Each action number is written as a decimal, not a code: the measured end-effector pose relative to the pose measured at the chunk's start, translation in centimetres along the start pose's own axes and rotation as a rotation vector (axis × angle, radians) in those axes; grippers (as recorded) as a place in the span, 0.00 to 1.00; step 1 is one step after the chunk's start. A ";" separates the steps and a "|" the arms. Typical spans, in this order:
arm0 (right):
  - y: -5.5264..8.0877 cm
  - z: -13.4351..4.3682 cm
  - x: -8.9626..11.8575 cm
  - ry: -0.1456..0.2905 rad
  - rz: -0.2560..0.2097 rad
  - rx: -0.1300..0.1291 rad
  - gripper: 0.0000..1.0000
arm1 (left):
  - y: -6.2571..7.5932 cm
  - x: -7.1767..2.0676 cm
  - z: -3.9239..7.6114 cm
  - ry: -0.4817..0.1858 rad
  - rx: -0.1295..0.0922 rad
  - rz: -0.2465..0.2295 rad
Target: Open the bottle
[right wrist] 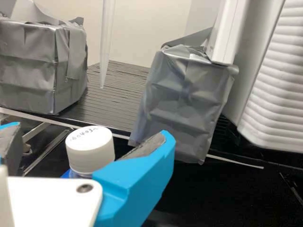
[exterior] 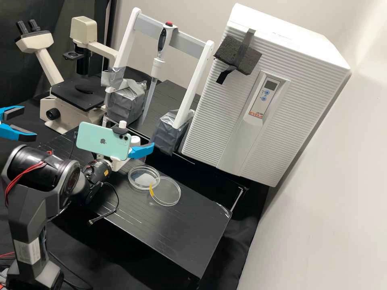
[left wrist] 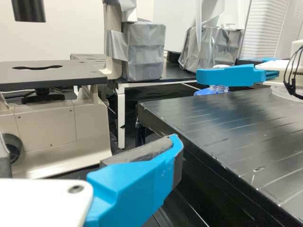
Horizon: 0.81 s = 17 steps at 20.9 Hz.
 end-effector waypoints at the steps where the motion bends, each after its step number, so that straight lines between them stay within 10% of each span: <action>1: 0.0 0.0 0.0 0.000 0.000 0.000 0.00 | 0.0 0.00 0.0 0.000 0.000 0.000; 17: 0.2 0.3 0.0 -0.010 0.008 0.000 0.00 | -0.4 0.24 0.1 -0.013 0.018 -0.022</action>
